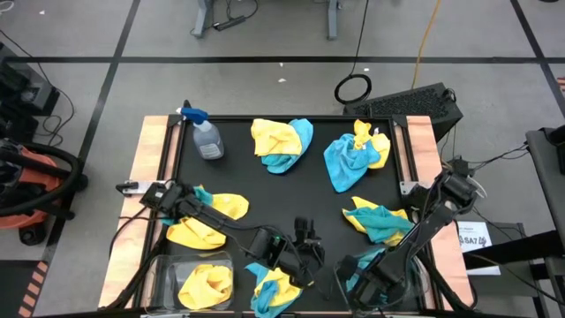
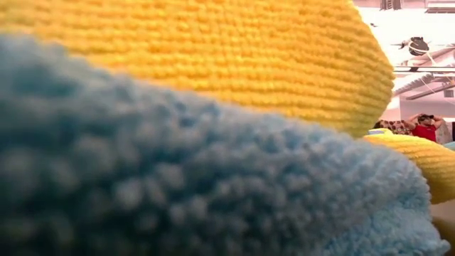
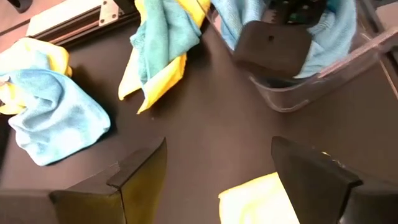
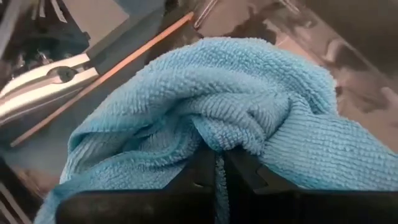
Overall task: Sort microfiber towel by color & place in baskets
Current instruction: Put the blue towel into the right transparent bin, then put the yellow towel into the left transparent bin
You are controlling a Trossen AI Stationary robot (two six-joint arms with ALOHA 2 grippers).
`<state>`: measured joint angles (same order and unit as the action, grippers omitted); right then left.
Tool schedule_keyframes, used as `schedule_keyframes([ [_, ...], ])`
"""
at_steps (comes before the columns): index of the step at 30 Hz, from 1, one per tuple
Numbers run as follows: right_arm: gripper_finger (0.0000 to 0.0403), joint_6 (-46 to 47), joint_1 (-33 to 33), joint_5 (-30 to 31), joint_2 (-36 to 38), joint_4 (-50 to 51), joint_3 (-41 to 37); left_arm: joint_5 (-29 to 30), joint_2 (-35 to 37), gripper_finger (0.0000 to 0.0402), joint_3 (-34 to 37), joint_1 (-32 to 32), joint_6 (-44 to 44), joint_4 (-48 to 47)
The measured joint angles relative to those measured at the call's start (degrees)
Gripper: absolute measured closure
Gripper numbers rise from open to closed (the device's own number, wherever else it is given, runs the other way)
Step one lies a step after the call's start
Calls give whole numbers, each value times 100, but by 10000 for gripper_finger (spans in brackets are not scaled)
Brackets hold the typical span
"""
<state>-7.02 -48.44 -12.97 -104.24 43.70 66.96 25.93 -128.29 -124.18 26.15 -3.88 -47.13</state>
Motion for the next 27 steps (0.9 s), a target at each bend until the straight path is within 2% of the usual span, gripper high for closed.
schedule_keyframes([
  [4,396,292,-11,-53,-10,-29,0,89,0,107,0,64,-25,2],
  [7,376,509,-43,-66,81,-52,-9,133,2,107,0,92,-29,4],
  [16,244,1106,-118,236,814,-61,-18,151,4,107,0,61,-9,5],
  [19,212,1247,-118,263,1157,-61,-18,151,4,107,0,29,21,4],
  [22,197,1367,-118,327,1511,-48,-18,151,7,107,0,11,113,0],
  [27,195,1431,-120,729,2118,366,-15,151,7,107,0,-32,172,-74],
])
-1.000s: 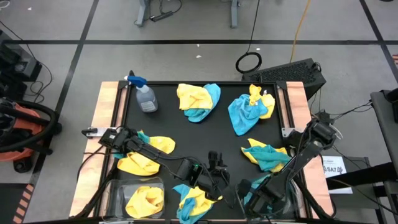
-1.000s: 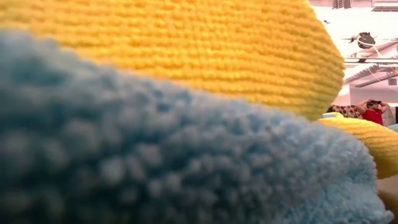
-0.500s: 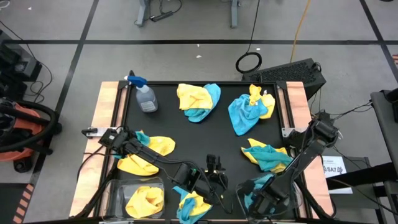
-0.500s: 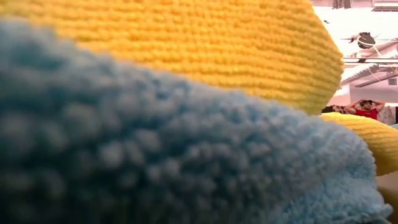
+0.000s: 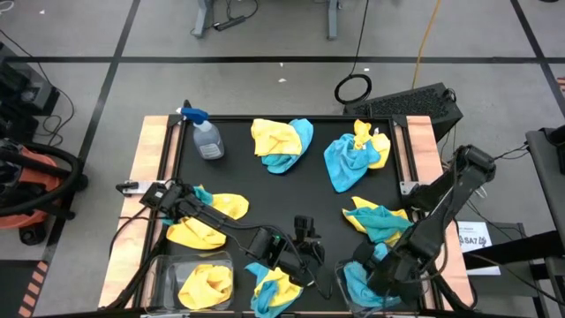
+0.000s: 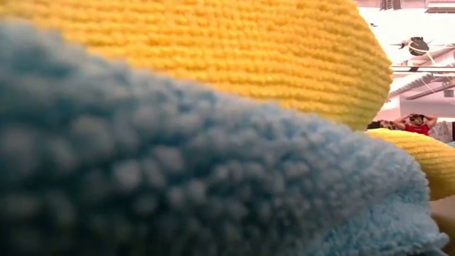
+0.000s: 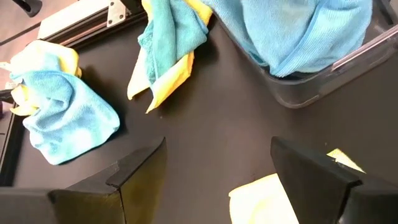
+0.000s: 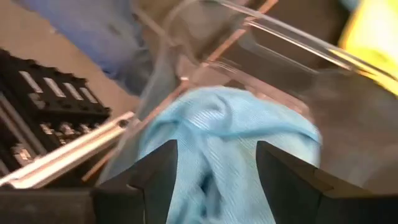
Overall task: Sort microfiber towel by color & place in baskets
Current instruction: Put the yellow towel into the left transparent bin
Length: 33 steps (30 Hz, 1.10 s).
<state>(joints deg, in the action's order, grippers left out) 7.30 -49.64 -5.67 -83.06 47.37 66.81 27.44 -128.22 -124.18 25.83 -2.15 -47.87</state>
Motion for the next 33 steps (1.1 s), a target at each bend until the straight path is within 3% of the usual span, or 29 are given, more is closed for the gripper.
schedule_keyframes([
  [12,217,752,4,1768,985,1559,0,0,0,107,0,-180,45,-270],
  [26,246,-75,367,1786,1022,1771,-2,-42,0,107,0,-400,260,-263],
  [33,254,-358,724,1727,1125,1798,-598,-27,4,107,76,-503,293,-511],
])
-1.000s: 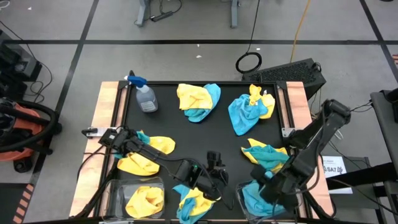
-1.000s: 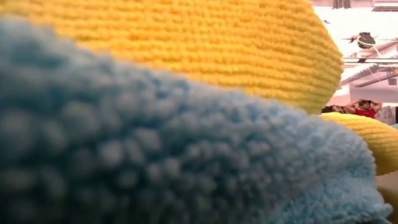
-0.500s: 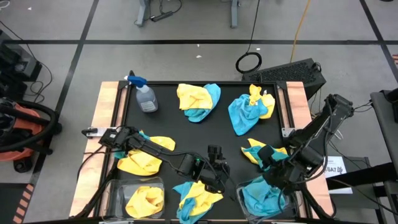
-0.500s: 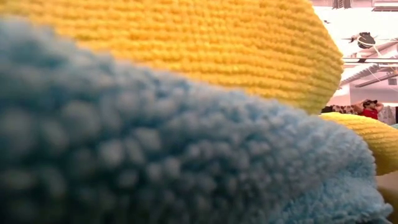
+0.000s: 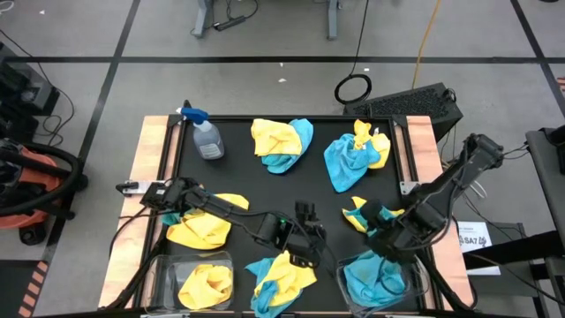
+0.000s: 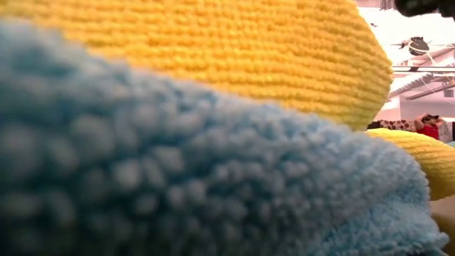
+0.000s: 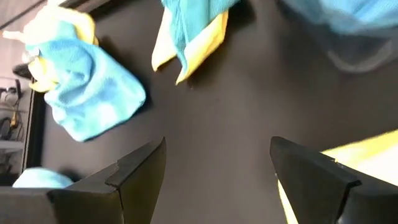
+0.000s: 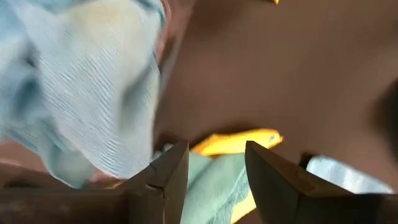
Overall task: Sort microfiber towel by color & place in baskets
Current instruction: Put the yellow towel into the left transparent bin
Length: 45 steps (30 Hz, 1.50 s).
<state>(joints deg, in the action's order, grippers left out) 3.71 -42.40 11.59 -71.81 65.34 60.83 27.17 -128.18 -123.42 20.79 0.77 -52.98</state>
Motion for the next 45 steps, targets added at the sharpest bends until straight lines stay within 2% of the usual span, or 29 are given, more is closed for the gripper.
schedule_keyframes([
  [6,255,115,347,-376,253,10,-829,40,0,107,0,-110,-18,-162],
  [14,255,573,932,-1415,619,-126,-1715,-17,0,107,2,-256,112,-145],
  [18,255,778,1175,-1703,647,-101,-2000,-19,0,107,4,-294,112,-134],
  [29,256,913,1695,-1748,628,-147,-2001,-42,0,107,7,-271,107,-115],
  [45,303,905,1736,-1793,265,-129,-2001,-170,0,107,9,-131,70,-115],
])
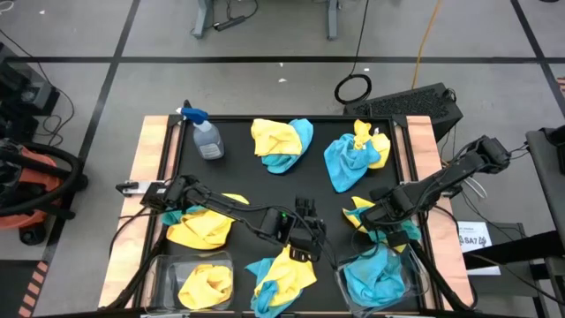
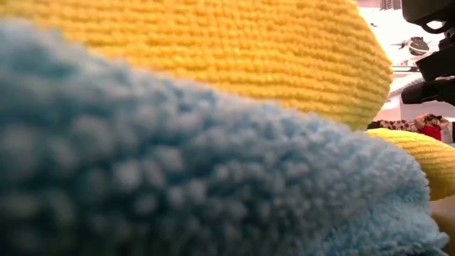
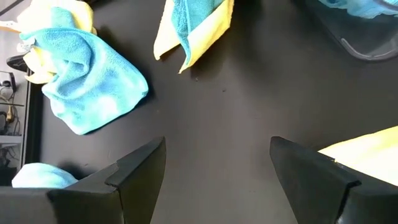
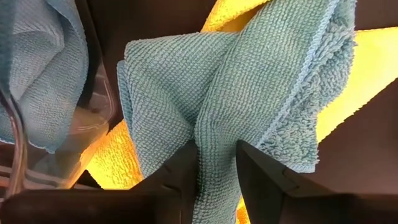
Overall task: Sort microfiber towel by color & place in baskets
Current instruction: Put the yellow towel into the left transparent bin
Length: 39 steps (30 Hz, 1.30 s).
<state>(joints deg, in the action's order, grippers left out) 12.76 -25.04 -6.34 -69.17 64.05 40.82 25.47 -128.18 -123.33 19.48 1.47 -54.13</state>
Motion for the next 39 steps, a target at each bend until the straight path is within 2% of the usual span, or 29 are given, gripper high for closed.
schedule_keyframes([
  [18,304,-12,0,36,0,-48,0,-131,-2,107,0,92,-135,-138],
  [26,255,-14,0,55,0,-57,0,-146,-2,107,1,83,-257,-99],
  [32,218,-10,0,56,62,-59,2,-176,-17,107,313,-37,36,681],
  [35,208,13,-2,52,130,-62,2,-554,-11,107,542,-139,54,1014],
  [39,204,16,-2,45,227,-61,4,-1339,-22,107,576,-205,13,903],
])
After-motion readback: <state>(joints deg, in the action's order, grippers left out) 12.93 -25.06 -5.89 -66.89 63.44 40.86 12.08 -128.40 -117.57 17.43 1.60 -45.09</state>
